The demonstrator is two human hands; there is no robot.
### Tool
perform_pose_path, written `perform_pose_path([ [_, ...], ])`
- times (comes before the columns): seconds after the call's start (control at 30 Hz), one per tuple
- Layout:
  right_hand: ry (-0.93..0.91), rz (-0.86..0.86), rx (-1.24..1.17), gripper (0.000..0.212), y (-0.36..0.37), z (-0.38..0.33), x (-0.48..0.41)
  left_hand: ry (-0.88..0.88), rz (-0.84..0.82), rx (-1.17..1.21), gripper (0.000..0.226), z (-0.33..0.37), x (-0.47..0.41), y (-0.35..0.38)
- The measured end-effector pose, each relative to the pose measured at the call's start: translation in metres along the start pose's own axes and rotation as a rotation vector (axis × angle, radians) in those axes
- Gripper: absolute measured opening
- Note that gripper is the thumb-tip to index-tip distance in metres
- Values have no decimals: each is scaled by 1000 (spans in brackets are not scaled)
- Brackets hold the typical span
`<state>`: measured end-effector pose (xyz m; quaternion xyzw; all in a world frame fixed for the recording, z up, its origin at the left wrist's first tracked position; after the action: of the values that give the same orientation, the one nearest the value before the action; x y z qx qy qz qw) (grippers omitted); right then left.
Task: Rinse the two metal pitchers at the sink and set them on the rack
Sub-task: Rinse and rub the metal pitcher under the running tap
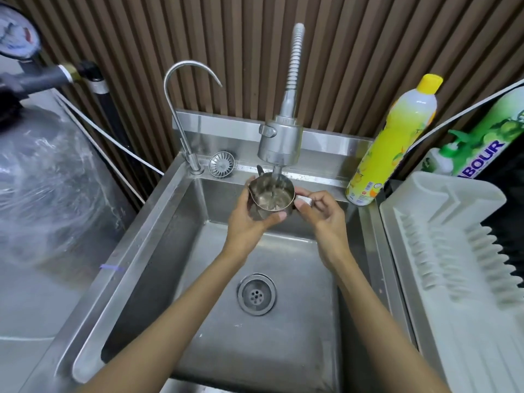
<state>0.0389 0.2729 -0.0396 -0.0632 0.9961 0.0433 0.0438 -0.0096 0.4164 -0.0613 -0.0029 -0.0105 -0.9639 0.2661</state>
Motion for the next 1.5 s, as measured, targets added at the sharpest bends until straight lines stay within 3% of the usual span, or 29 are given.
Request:
perform_pose_path([
  [0.13,153,21,-251,20,5,9,6,289,13,-191,78,33,5,-8],
  [0.27,221,19,-204,15,7,0,10,403,128,-394,83,61,12,-17],
  [0.37,284,69,-82,18,5,-8,10,339,193,-498,62,63,12,-23],
  [0.47,278,108,153,23,-1,-24,5,144,165,-509,56,49,10,-23],
  [0.6,31,137,611,22,-7,-60,0,-104,0,-196,71,19,9,-10],
  [0.67,-70,153,700,21,-5,-69,4,-137,-53,-45,67,14,9,2],
  [0.73,-107,156,587,20,-4,-70,7,-91,-20,-12,66,20,6,11],
  [0.93,88,52,-241,19,10,-34,4,240,166,-146,87,59,-4,5],
  [1.03,181,-21,-430,18,21,-19,8,414,234,-292,87,78,7,-4],
  [1.1,216,-54,-434,14,26,-15,13,498,251,-355,85,83,15,-10],
  [1.2,212,-83,-265,9,25,-13,18,499,254,-413,90,81,21,-19],
  [1.37,116,8,177,22,8,-31,12,307,261,-453,89,67,22,-22],
  [1.5,-15,97,548,35,-5,-56,3,207,170,-357,54,59,19,-11],
])
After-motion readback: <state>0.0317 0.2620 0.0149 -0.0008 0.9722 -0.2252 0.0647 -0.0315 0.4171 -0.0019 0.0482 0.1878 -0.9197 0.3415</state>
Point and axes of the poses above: each hand's wrist, its own x-axis away from the middle knuckle, its own y-axis out of the palm, z = x × y, the point moved 6 cm from there along -x, towards the middle knuckle, and after that the axes turned 7 degrees about z, right-handed, at the moved point
